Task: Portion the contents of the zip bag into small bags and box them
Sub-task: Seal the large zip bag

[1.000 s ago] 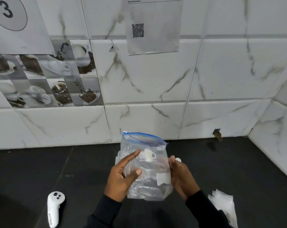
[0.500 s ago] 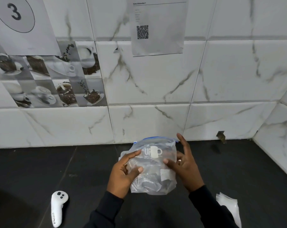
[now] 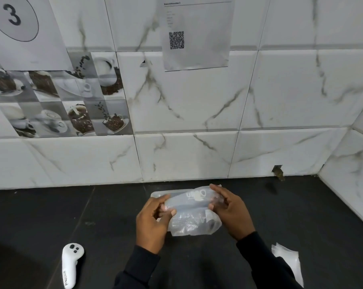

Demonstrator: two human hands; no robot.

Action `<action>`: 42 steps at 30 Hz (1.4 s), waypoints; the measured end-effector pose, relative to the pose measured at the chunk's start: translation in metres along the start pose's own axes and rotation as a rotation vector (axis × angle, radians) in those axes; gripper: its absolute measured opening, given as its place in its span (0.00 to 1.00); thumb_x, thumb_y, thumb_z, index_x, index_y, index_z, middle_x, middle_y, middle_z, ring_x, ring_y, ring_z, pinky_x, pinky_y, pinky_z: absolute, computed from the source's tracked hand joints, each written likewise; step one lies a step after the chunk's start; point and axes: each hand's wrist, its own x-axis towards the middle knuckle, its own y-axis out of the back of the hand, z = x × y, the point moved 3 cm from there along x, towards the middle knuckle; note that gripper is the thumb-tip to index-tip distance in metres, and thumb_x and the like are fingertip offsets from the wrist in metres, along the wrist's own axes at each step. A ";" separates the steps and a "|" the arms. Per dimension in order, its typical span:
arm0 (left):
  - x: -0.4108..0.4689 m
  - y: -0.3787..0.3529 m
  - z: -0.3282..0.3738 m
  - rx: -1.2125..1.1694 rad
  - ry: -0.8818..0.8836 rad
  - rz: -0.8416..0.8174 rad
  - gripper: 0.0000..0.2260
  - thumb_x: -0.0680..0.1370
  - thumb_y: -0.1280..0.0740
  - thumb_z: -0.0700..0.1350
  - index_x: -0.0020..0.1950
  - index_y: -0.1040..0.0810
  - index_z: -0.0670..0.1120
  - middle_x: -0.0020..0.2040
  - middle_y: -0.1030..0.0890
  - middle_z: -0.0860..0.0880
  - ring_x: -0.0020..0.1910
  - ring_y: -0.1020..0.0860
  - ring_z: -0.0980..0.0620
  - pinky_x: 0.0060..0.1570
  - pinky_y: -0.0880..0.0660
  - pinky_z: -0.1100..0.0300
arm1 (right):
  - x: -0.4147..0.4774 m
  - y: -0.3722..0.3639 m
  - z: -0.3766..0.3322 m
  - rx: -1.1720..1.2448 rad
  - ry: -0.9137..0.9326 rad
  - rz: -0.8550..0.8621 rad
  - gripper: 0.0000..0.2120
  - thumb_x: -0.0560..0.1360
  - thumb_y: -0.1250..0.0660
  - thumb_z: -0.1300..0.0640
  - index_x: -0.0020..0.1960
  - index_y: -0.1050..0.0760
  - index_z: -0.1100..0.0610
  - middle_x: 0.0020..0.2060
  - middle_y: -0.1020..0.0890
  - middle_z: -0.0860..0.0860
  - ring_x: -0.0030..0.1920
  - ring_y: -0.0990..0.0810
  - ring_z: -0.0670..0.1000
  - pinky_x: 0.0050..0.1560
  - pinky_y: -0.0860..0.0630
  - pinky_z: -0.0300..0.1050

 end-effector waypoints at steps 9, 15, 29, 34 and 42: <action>-0.017 -0.008 -0.029 0.070 0.134 -0.162 0.11 0.81 0.34 0.46 0.40 0.29 0.46 0.39 0.22 0.57 0.37 0.25 0.60 0.39 0.27 0.64 | -0.007 -0.009 0.039 0.011 -0.133 -0.004 0.02 0.75 0.29 0.57 0.44 0.22 0.52 0.48 0.19 0.45 0.47 0.20 0.42 0.48 0.23 0.40; -0.038 -0.052 -0.074 0.157 0.278 -0.095 0.08 0.78 0.32 0.42 0.45 0.32 0.48 0.37 0.22 0.46 0.34 0.25 0.52 0.35 0.25 0.57 | -0.025 -0.013 0.096 -0.092 -0.288 0.049 0.06 0.79 0.37 0.61 0.43 0.26 0.56 0.35 0.22 0.48 0.35 0.25 0.41 0.37 0.30 0.31; 0.008 -0.259 -0.104 0.320 0.460 -0.515 0.13 0.74 0.40 0.36 0.40 0.18 0.47 0.50 0.18 0.46 0.51 0.19 0.45 0.53 0.24 0.61 | 0.043 0.152 0.220 -0.136 -0.534 0.146 0.19 0.73 0.31 0.69 0.61 0.27 0.58 0.56 0.22 0.59 0.53 0.23 0.56 0.53 0.28 0.46; 0.019 -0.312 -0.120 0.428 0.415 -0.664 0.11 0.72 0.28 0.43 0.53 0.21 0.43 0.52 0.28 0.48 0.57 0.22 0.45 0.60 0.29 0.62 | 0.060 0.170 0.255 -0.266 -0.611 0.148 0.18 0.70 0.29 0.63 0.59 0.26 0.55 0.50 0.21 0.54 0.52 0.21 0.58 0.51 0.26 0.46; 0.015 -0.310 -0.109 0.528 0.230 -0.610 0.15 0.79 0.34 0.48 0.65 0.24 0.49 0.75 0.44 0.47 0.71 0.37 0.44 0.71 0.37 0.59 | 0.073 0.155 0.247 -0.758 -0.693 0.142 0.21 0.75 0.33 0.50 0.67 0.31 0.50 0.66 0.31 0.56 0.66 0.33 0.62 0.64 0.32 0.64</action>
